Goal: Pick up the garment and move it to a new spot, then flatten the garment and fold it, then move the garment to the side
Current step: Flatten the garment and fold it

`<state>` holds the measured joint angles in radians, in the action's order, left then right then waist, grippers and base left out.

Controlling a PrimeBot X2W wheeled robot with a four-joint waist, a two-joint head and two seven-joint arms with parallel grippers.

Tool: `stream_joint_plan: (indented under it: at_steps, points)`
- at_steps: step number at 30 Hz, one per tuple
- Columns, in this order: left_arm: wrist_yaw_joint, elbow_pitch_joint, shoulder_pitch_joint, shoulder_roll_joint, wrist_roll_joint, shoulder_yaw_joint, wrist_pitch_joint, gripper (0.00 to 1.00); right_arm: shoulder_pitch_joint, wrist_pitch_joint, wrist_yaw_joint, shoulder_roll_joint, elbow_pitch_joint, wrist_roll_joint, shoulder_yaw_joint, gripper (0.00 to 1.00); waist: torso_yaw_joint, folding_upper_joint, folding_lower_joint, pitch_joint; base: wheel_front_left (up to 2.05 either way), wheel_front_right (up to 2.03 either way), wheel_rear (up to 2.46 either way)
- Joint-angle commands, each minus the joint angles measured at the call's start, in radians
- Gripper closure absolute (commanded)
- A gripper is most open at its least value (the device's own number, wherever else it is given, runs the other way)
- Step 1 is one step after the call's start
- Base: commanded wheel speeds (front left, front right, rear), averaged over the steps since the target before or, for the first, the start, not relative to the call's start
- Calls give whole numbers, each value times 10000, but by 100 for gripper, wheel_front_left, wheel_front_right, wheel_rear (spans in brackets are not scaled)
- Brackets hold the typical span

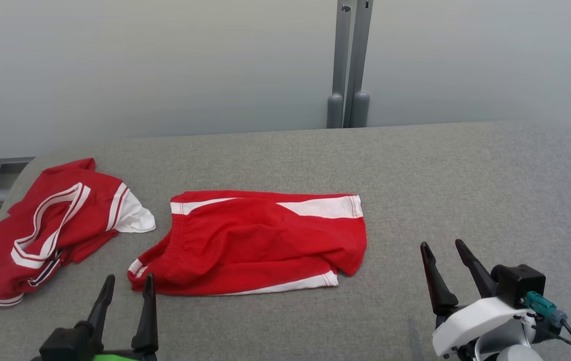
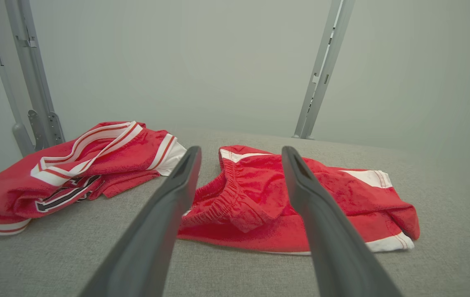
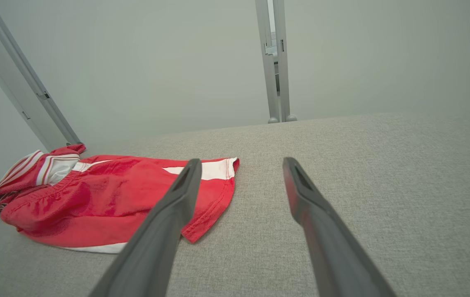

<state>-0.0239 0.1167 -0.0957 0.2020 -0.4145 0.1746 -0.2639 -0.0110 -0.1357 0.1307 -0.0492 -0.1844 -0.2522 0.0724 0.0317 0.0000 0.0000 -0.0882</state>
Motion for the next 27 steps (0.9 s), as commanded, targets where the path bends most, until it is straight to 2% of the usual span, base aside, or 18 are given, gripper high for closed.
stream_joint_plan:
  at_steps: [1, 13, 27]
  points:
    - [-81, 108, -269, -7, 192, -60, -6, 0, 208, -67, 0, -23, -26, 103, -35, 0, 157, 0, 0, -174, 0, 0, 0]
    - [-472, 675, -994, 85, 698, -229, -6, 0, 982, 106, 0, -23, -202, 492, -340, 0, 361, 0, 0, -403, 0, 0, 0]
    - [-621, 781, -896, -69, 904, -450, -7, 0, 942, 159, 0, -22, -26, 513, -337, 0, 344, 0, 0, -237, 0, 0, 0]
